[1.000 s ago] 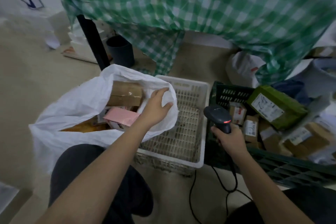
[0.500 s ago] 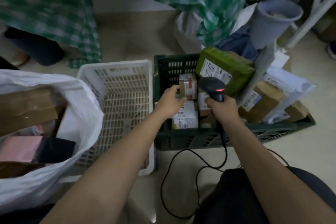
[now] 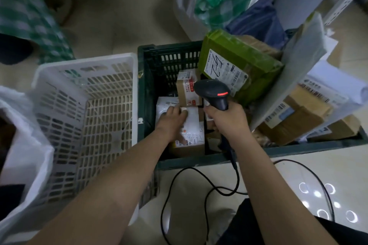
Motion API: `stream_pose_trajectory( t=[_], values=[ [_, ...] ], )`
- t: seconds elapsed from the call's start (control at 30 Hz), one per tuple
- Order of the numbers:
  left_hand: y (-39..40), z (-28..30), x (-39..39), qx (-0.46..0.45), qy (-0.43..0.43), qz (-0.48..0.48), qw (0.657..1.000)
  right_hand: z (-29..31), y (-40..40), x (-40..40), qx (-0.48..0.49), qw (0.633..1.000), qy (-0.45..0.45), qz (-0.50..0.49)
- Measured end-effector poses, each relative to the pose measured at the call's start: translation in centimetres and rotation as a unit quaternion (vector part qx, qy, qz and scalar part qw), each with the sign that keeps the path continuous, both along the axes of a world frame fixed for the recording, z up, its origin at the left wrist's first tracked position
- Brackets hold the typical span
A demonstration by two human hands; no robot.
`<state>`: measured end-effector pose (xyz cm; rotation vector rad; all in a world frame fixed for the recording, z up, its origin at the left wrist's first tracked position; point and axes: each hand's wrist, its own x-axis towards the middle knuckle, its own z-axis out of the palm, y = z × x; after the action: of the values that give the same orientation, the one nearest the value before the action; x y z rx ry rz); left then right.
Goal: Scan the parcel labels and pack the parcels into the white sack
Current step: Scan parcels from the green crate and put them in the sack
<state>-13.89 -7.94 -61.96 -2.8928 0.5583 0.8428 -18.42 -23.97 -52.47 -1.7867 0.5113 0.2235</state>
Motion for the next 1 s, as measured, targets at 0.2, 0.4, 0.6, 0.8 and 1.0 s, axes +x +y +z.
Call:
stream_pose_trajectory(
  t=[0.2, 0.4, 0.6, 0.8, 1.0],
  values=[
    [1.0, 1.8, 1.3, -0.182, -0.070, 0.066, 0.979, 0.1, 0.0, -0.2, 0.039, 0.998, 0.012, -0.042],
    [3.4, 8.4, -1.0, -0.343, -0.292, 0.073, 0.890, 2.1, 0.7, -0.9, 0.130, 0.981, -0.001, -0.142],
    [8.6, 12.3, -8.0, -0.376, -0.313, 0.078, 0.869, 4.4, 3.9, -4.7, 0.112, 0.988, -0.045, -0.095],
    [12.8, 12.0, -15.7, -0.513, -0.144, 0.268, 0.802, 3.6, 9.1, -11.2, 0.085, 0.995, 0.008, -0.043],
    [14.1, 12.4, -18.9, -0.506, -0.144, 0.408, 0.746, 2.9, 13.2, -15.6, 0.091, 0.994, 0.052, -0.004]
  ],
)
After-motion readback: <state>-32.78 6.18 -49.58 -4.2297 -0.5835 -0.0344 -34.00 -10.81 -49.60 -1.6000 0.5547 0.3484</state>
